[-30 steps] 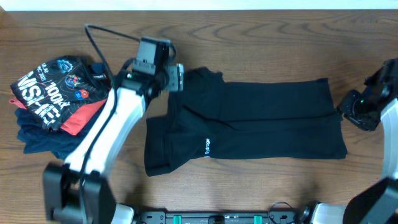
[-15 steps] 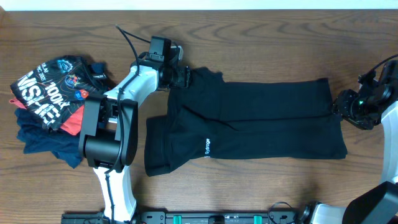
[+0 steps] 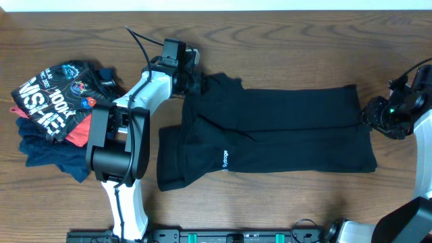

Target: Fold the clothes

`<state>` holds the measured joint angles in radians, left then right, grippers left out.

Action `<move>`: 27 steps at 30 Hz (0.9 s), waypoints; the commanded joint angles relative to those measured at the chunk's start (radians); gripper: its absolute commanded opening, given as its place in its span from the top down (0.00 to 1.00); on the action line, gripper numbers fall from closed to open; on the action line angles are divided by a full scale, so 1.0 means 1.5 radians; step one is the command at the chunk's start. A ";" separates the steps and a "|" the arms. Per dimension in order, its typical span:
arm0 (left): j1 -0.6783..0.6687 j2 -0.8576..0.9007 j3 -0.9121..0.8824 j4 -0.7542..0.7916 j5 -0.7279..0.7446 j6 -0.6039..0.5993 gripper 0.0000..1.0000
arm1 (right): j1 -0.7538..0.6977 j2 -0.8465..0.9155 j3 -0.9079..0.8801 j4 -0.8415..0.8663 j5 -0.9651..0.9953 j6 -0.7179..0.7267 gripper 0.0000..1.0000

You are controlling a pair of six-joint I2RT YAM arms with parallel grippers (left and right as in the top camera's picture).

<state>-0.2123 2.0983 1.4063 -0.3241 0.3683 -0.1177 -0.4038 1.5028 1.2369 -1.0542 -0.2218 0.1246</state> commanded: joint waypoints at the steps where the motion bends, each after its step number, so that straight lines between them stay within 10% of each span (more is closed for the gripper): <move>1: -0.001 0.009 0.011 0.014 0.009 0.003 0.71 | -0.001 -0.004 0.004 0.001 -0.007 -0.007 0.49; 9: -0.001 0.004 0.013 0.025 0.054 -0.024 0.93 | 0.000 0.011 0.003 0.026 -0.007 -0.007 0.57; 27: -0.002 -0.127 0.011 -0.168 0.133 -0.032 0.94 | 0.084 0.220 0.006 0.385 0.093 -0.024 0.38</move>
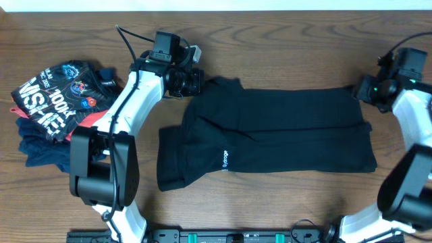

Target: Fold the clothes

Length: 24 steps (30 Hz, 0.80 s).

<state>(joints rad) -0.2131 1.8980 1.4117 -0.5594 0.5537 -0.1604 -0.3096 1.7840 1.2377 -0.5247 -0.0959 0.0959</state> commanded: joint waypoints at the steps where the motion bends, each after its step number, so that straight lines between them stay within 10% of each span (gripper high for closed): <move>1: -0.002 0.006 0.006 -0.013 0.010 -0.004 0.94 | 0.027 0.047 0.005 0.060 0.009 -0.005 0.37; 19: -0.002 0.006 0.000 -0.031 0.007 -0.003 0.94 | 0.064 0.200 0.005 0.193 0.104 0.082 0.36; 24: -0.002 0.006 0.000 -0.033 0.007 -0.003 0.94 | 0.065 0.218 0.005 0.190 0.105 0.091 0.74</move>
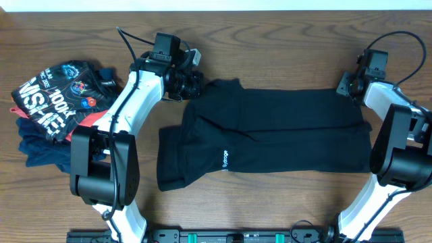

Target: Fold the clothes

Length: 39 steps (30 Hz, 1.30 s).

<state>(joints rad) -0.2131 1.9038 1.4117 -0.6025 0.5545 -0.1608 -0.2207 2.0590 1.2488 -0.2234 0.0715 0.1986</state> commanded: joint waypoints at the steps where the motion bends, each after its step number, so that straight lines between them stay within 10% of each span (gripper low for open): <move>1: -0.002 0.003 0.000 -0.006 0.007 -0.003 0.94 | 0.006 0.034 -0.002 -0.014 -0.005 0.022 0.82; 6: -0.002 0.003 0.000 -0.005 0.007 -0.003 0.94 | 0.000 0.017 -0.001 -0.040 -0.005 0.022 0.99; 36: -0.001 -0.101 -0.085 -0.419 -0.023 0.012 0.94 | -0.059 -0.226 0.005 -0.553 0.142 0.021 0.88; 38: -0.001 -0.101 -0.103 -0.426 -0.023 0.012 0.84 | -0.059 -0.226 0.005 -0.567 0.151 0.022 0.78; 39: -0.001 -0.101 -0.111 -0.434 -0.023 0.012 0.63 | -0.059 -0.226 0.005 -0.575 0.153 0.022 0.70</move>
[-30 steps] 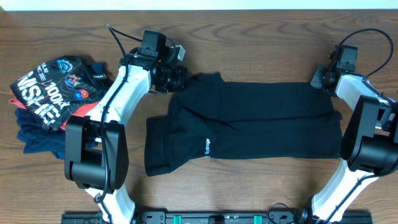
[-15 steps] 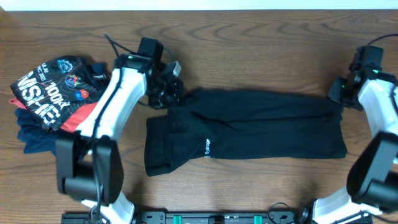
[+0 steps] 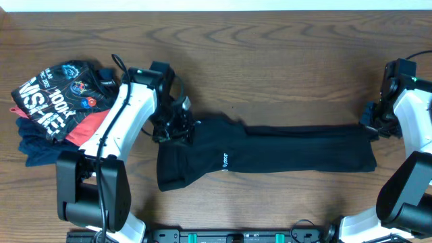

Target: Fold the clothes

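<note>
Black trousers (image 3: 283,152) lie across the table as a long narrow band, with the waist bunched at the left and the leg ends at the right. A small white logo shows near the waist. My left gripper (image 3: 177,128) sits on the upper left corner of the waist, apparently shut on the cloth. At the upper right corner, on the leg ends, my right gripper (image 3: 371,127) also seems to pinch the fabric. The fingers of both are hard to see from above.
A pile of other clothes (image 3: 54,108) lies at the left: a black printed shirt over red and dark blue garments. The wooden table (image 3: 270,61) stretches behind the trousers. The arm bases stand along the front edge.
Both grippers have moved from the far edge of the trousers toward the front. The far half of the trousers now lies over the near half, so the band is about half as deep.
The trousers first lay spread flat, my left gripper at the far waist corner and my right gripper off to the right. The right gripper then stood near the far leg corner, then on it. Now both are nearer the front and the trousers are folded lengthwise.
</note>
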`<state>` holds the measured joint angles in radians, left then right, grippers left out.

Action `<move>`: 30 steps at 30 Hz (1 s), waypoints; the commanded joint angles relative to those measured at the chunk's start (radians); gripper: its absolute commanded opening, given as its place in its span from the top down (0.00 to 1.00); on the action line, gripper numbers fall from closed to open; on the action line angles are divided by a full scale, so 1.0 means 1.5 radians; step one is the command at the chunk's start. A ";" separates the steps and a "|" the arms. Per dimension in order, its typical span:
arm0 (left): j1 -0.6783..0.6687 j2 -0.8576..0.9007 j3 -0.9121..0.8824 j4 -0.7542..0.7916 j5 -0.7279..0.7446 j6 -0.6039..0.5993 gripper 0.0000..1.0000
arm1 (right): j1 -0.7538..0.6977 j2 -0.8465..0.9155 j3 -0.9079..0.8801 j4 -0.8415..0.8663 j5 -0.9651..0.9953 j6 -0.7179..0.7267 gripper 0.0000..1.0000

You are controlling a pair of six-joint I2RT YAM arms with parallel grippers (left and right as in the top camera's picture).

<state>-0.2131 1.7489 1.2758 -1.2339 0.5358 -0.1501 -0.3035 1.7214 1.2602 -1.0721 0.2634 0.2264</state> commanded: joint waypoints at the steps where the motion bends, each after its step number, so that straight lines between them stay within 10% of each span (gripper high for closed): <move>1: -0.001 0.003 -0.025 -0.021 -0.011 0.005 0.49 | -0.004 -0.001 -0.003 -0.013 0.024 0.003 0.64; 23: -0.009 0.027 -0.015 0.306 -0.033 0.002 0.30 | -0.002 -0.001 -0.004 -0.028 -0.094 -0.020 0.54; 30: -0.067 0.052 -0.016 0.312 -0.033 0.011 0.54 | -0.002 -0.001 -0.004 -0.026 -0.094 -0.020 0.54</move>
<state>-0.2756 1.8168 1.2404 -0.7734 0.4946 -0.1566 -0.3035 1.7214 1.2602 -1.1103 0.1268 0.2077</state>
